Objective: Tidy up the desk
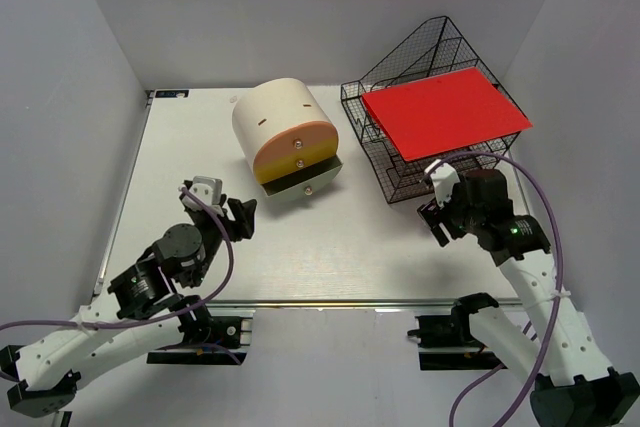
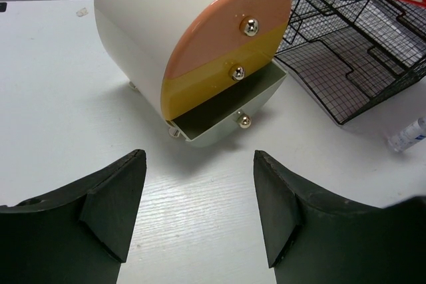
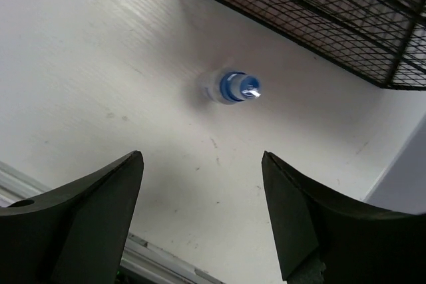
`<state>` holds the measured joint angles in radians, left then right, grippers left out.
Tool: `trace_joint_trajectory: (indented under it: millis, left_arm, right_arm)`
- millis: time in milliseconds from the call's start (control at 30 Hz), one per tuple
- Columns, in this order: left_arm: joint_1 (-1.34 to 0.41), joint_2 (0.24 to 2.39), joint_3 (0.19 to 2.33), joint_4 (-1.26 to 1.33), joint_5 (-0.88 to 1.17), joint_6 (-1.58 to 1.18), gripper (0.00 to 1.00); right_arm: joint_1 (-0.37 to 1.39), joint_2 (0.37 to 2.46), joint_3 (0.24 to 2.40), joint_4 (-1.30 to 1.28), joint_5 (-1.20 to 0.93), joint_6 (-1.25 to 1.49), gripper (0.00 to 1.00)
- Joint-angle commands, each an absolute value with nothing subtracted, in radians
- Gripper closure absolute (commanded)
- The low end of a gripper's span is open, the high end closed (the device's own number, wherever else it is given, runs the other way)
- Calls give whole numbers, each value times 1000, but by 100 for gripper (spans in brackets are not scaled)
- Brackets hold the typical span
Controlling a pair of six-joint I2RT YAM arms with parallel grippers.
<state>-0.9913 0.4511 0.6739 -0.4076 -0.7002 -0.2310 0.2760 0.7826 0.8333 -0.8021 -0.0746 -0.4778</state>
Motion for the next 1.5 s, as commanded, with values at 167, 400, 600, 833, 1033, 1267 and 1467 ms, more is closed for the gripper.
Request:
trace_joint_trajectory:
  millis: [167,400,600,833,1033,1267,1467]
  left_arm:
    - [-988,489,667,-405,-722,-232,25]
    - [-988,494,667,-405,-730,-230,24]
    - [-988,483,666,-406,-735,-229,24]
    - [-988,480,664,-410,-738,-232,24]
    - [-988,482,664,-407,-741,-230,24]
    - [-988,485,664,-408,-741,-233,24]
    - [-988,485,661,-400,-727,-227,25]
  right_arm:
    - [268,791,732,-615,14,-497,26]
    - [265,853,692,-488,8,-520,31]
    - [256,900,663,-414,-28,-537,30]
    - [244,957,624,-353,-46,-552,33]
    - [239,968,583,-301,-44,-569,37]
    - [230,1028,577,-270,-64,-575,44]
    - [229,1046,586,-287,-97,-586,65]
